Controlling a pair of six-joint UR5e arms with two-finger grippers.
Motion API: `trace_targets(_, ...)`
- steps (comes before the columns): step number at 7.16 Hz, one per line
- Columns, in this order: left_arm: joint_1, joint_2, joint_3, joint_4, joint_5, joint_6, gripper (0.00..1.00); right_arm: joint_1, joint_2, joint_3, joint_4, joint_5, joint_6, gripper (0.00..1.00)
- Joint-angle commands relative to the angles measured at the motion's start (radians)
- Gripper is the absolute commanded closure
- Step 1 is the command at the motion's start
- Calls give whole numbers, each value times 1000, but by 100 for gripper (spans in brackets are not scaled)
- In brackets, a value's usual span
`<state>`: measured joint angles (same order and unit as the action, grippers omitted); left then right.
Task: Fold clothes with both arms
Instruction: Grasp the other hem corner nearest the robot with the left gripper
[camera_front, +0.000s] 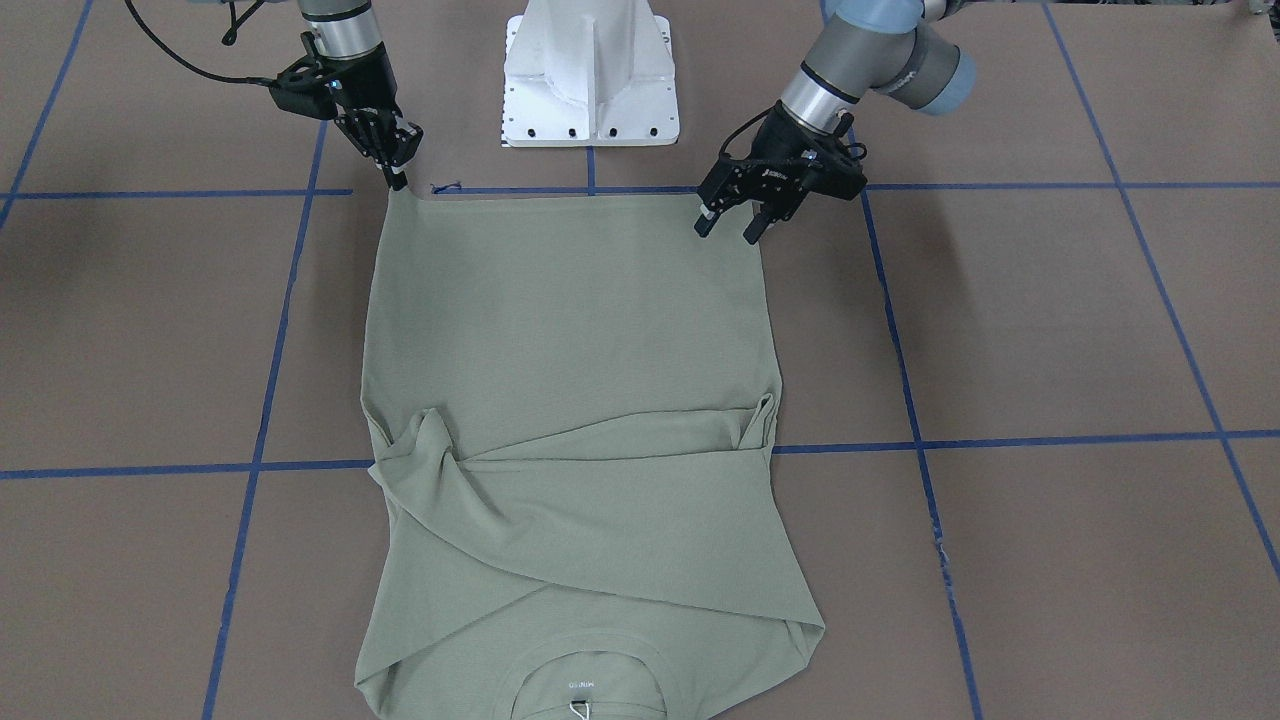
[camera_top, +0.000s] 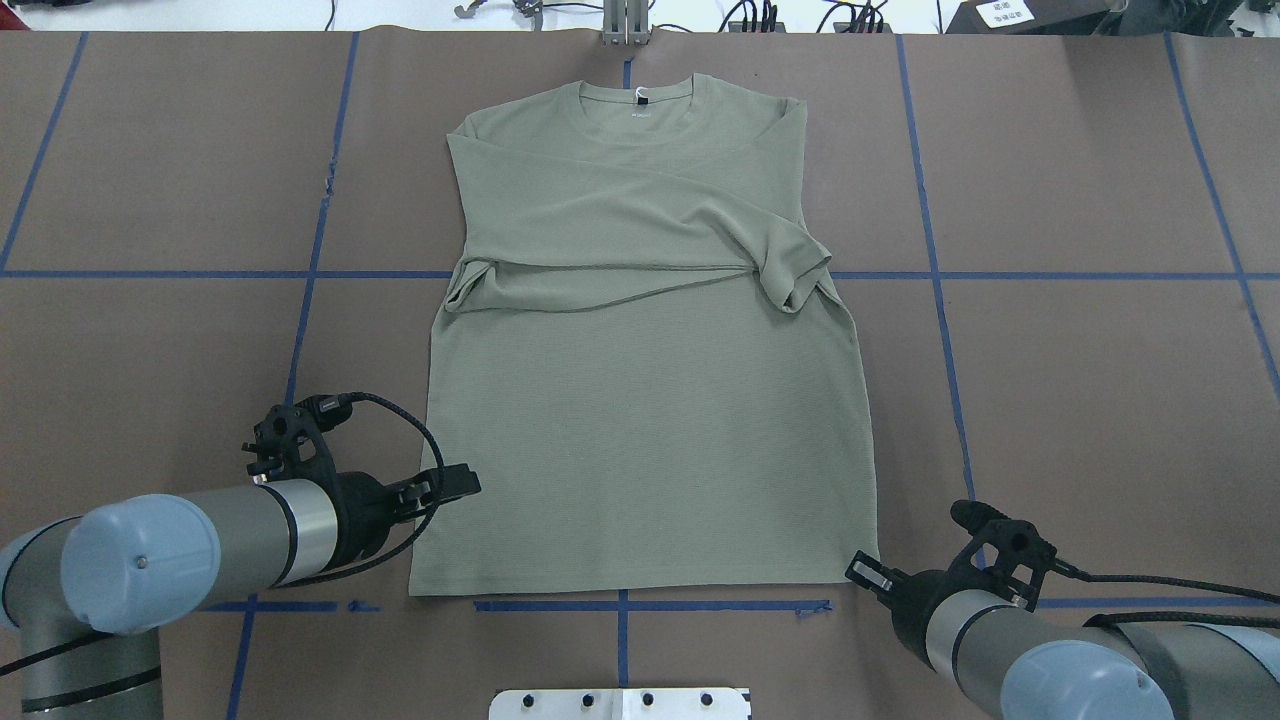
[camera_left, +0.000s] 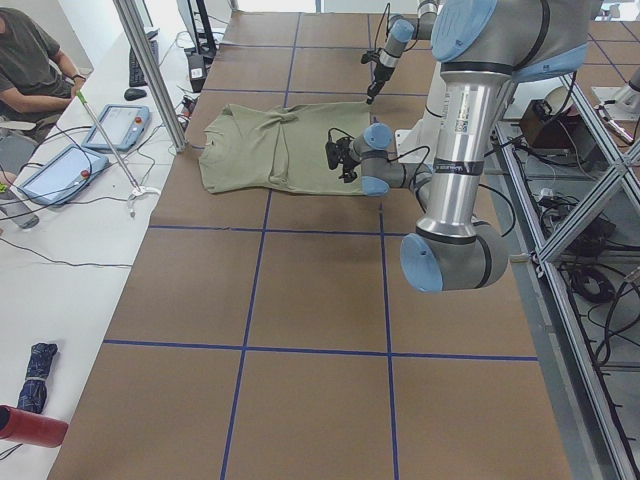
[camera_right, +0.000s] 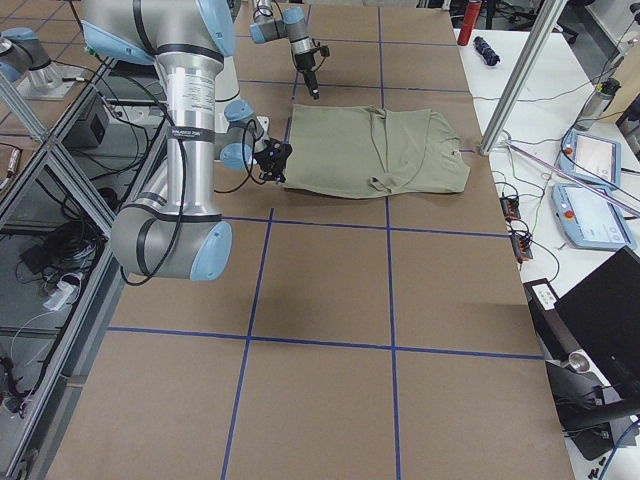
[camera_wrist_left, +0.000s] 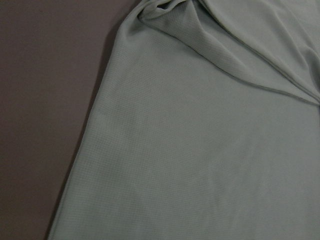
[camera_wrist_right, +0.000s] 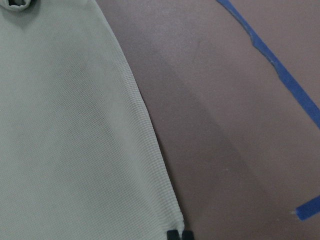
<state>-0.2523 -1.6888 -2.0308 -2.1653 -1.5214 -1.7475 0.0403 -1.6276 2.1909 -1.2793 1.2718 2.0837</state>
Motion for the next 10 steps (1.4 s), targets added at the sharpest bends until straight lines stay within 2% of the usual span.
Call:
trace_targets(1, 77, 9, -7, 93, -5, -67, 9, 0, 3, 1, 0, 0, -1, 100)
trace_targets(2, 80, 9, -6, 94, -8, -76, 10, 1, 9, 4, 2, 1, -1, 100)
trace_targets(5, 106, 8, 43, 94, -11, -92, 24, 4, 0, 23, 0, 0, -1, 100)
trace_targets(7, 108, 9, 40, 96, -14, -93, 29, 4, -2, 23, 0, 0, -1, 100)
trace_targets(9, 123, 11, 46, 96, -11, -129, 87, 4, -3, 24, 0, 0, -1, 100)
trace_targets(10, 123, 12, 46, 96, -11, -129, 100, 4, -3, 23, 0, 0, -1, 100)
